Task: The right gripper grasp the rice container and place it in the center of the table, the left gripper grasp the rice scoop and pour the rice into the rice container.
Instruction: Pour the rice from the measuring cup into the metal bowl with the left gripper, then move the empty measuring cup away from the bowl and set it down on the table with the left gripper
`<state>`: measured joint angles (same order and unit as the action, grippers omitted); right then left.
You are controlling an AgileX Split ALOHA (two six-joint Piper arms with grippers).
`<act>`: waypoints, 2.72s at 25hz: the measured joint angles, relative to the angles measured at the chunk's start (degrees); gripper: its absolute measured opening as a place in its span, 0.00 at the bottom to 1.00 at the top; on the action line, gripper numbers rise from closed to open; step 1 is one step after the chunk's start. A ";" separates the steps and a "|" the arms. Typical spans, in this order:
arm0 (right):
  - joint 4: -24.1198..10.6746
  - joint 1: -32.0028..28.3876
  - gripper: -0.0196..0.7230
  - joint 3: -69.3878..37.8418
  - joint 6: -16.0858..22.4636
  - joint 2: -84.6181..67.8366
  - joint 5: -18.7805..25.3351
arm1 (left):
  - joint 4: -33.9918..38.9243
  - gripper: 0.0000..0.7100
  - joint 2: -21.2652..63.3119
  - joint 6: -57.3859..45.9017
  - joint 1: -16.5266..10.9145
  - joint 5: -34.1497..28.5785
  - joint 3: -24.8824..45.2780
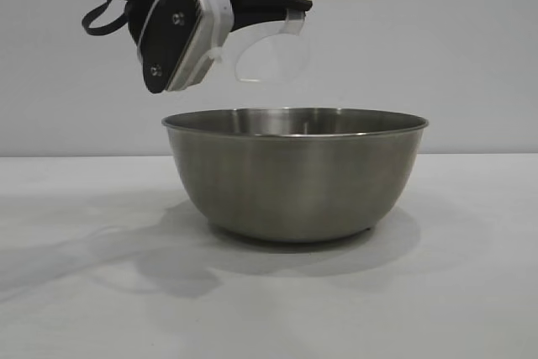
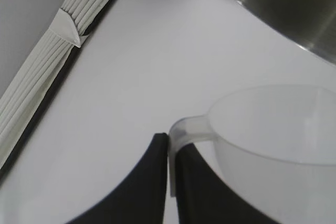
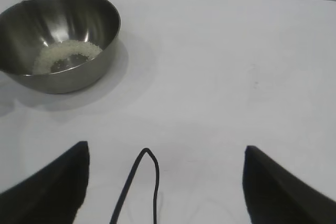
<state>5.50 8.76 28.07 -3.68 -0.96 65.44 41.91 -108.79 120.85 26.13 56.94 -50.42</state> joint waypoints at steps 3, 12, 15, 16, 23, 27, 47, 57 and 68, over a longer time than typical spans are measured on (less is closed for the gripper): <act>0.00 0.00 0.72 0.00 0.00 0.00 0.00 | 0.00 0.00 0.00 0.00 0.00 0.00 0.00; 0.12 0.00 0.72 0.00 0.00 0.00 0.00 | -2.61 0.00 0.00 -3.11 0.00 0.00 0.00; 0.12 0.00 0.72 0.00 0.00 0.00 0.00 | -4.77 0.00 0.00 -12.12 0.00 0.12 0.00; 0.12 0.00 0.72 0.00 0.00 0.00 0.00 | -5.61 0.00 0.00 -15.45 0.00 0.39 0.00; 0.12 0.00 0.72 0.00 0.00 0.00 0.00 | -16.69 0.00 0.00 -36.06 0.00 6.21 0.00; 0.12 0.00 0.72 0.00 0.00 0.00 0.00 | -26.90 0.00 0.00 -50.02 0.00 7.99 0.00; 0.12 0.00 0.72 0.00 0.00 0.00 0.00 | -68.06 0.00 -0.13 -93.38 0.00 8.08 4.39; 0.12 0.00 0.72 0.00 0.00 0.00 0.00 | -62.47 0.00 -1.57 -113.40 -6.97 8.22 13.09; 0.12 0.00 0.72 0.00 0.00 0.00 0.00 | -54.73 0.00 -11.80 -116.39 -8.26 8.00 13.09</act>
<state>5.62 8.76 28.07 -3.68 -0.96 65.44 -12.82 -120.59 4.46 17.87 64.95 -37.33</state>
